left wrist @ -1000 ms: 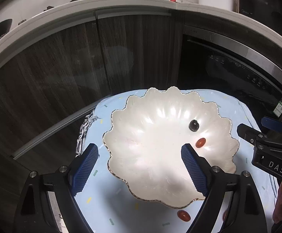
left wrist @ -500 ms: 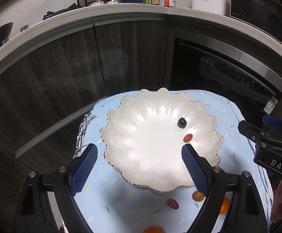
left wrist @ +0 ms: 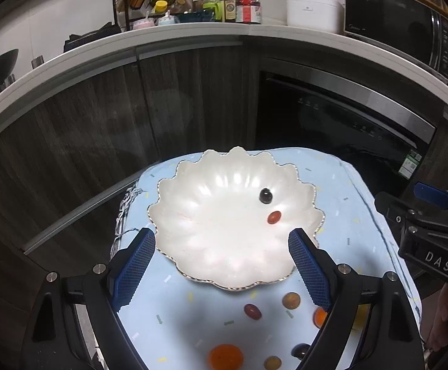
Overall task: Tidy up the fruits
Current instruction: 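Withdraw both open tools from the bowl back toward the remaining fruits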
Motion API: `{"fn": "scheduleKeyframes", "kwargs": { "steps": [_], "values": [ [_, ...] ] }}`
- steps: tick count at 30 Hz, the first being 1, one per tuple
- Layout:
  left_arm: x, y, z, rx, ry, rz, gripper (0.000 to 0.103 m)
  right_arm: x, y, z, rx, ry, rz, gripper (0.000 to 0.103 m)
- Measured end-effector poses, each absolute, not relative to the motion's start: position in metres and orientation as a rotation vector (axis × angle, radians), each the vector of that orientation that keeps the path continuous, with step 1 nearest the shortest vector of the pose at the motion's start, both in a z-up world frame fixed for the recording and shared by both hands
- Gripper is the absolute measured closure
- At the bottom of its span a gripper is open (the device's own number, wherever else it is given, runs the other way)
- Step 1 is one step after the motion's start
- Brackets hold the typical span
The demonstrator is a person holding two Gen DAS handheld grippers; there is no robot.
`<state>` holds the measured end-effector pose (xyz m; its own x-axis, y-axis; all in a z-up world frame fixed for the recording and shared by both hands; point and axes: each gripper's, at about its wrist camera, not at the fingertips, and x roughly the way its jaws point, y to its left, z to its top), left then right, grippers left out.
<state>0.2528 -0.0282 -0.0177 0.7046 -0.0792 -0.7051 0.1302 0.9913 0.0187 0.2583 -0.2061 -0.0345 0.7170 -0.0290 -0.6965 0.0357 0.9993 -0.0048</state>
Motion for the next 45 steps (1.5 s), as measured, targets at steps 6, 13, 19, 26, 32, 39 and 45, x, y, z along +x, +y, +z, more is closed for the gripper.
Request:
{"fn": "scheduleKeyframes", "kwargs": {
  "steps": [6,13,19,26,32,39,45],
  "values": [
    [0.24,-0.034,-0.016,0.068,0.783,-0.138,0.014,0.24,-0.209,-0.03,0.002,0.756,-0.039,0.024],
    [0.225,-0.041,-0.022,0.078,0.8,-0.172,0.014,0.223,-0.214,-0.031,0.002,0.767,-0.042,0.024],
    [0.215,-0.045,-0.032,0.086,0.818,-0.181,0.014,0.213,-0.218,-0.038,0.005,0.78,-0.043,0.024],
    [0.202,-0.047,-0.041,0.107,0.809,-0.195,0.014,0.202,-0.22,-0.058,0.017,0.819,-0.043,0.024],
    [0.191,-0.05,-0.055,0.12,0.832,-0.208,0.015,0.19,-0.221,-0.071,0.021,0.836,-0.043,0.024],
    [0.177,-0.054,-0.067,0.13,0.822,-0.227,0.015,0.177,-0.22,-0.083,0.013,0.845,-0.04,0.024],
    [0.168,-0.059,-0.08,0.147,0.822,-0.25,0.015,0.168,-0.218,-0.091,0.001,0.846,-0.042,0.024]
  ]
}}
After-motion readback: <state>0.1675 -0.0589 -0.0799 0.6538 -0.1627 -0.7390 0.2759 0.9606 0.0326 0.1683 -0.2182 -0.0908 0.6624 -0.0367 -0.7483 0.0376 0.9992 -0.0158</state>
